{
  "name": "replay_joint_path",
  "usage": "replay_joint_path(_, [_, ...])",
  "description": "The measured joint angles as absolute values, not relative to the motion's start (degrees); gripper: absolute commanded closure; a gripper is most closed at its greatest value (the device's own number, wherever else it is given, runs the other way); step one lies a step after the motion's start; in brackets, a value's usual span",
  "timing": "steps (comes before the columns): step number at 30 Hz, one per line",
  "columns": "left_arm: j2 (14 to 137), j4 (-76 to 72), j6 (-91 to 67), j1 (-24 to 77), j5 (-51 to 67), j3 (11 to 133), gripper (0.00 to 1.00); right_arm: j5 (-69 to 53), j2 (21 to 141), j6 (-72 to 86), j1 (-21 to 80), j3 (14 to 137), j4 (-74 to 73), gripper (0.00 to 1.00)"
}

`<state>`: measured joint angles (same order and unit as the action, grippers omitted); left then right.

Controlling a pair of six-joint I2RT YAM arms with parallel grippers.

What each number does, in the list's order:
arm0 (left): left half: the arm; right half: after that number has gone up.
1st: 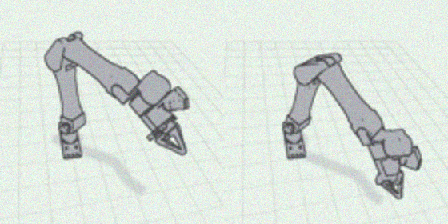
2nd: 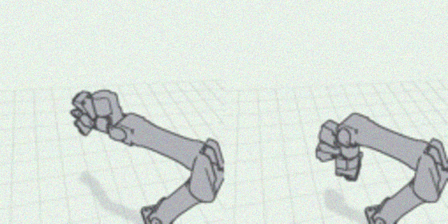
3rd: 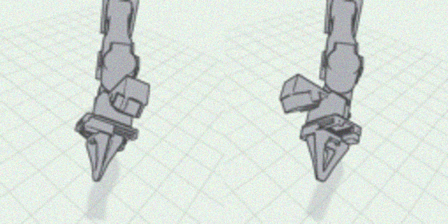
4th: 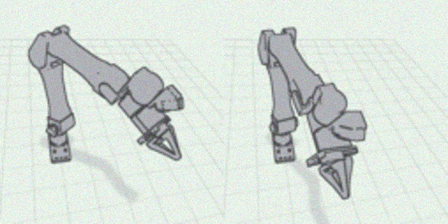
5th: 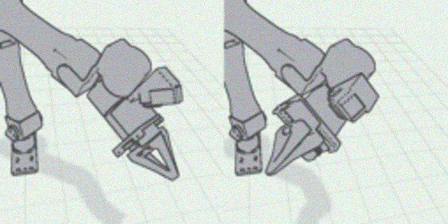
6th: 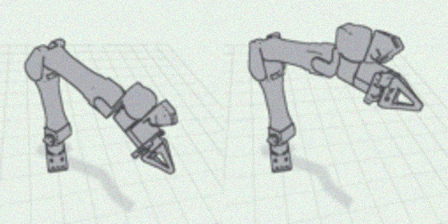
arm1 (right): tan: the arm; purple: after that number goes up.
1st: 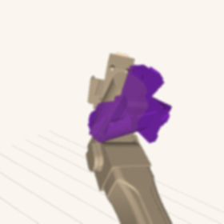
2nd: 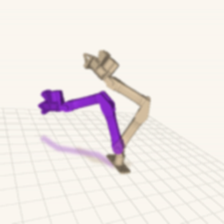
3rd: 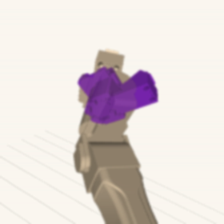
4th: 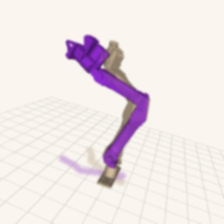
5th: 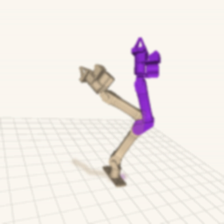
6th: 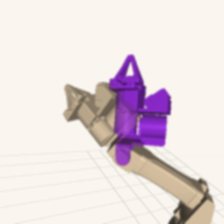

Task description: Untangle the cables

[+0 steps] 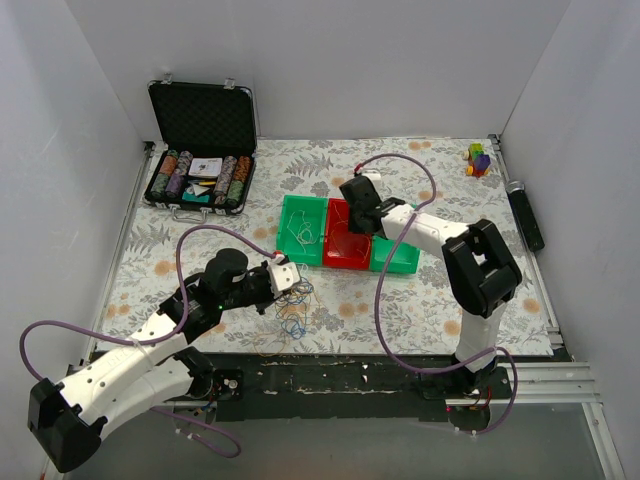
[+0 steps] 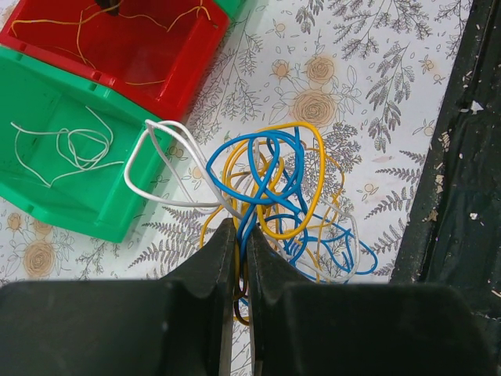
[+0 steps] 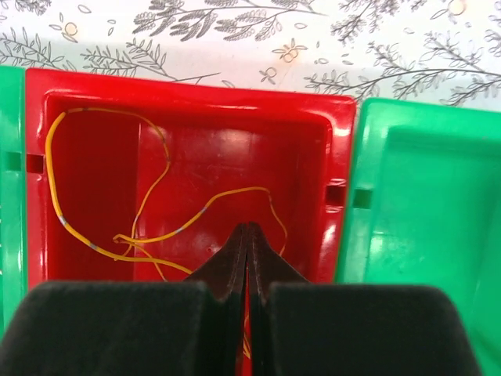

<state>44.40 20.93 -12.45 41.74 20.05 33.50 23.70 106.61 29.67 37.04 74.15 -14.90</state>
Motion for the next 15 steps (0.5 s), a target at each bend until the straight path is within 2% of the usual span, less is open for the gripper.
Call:
replay_joint_path(7, [44.07, 20.93, -12.47, 41.74, 20.05, 33.50, 1.00, 25.17, 110.39, 31.42, 40.64, 76.31, -15.31, 0.99])
replay_joint_path(8, [44.03, 20.93, -12.47, 41.74, 20.05, 33.50, 1.00, 25.30, 110.91, 31.51, 41.10, 76.64, -15.38, 0.95])
replay_joint_path(12, [43.88, 20.93, -12.49, 41.74, 20.05, 33.47, 1.00, 26.37, 111.04, 31.22, 41.63, 77.69, -16.78, 0.64])
replay_joint_path(15, [43.79, 20.91, -12.49, 41.74, 20.03, 33.47, 0.98, 26.96, 109.84, 29.87, 40.73, 78.35, -16.95, 0.54])
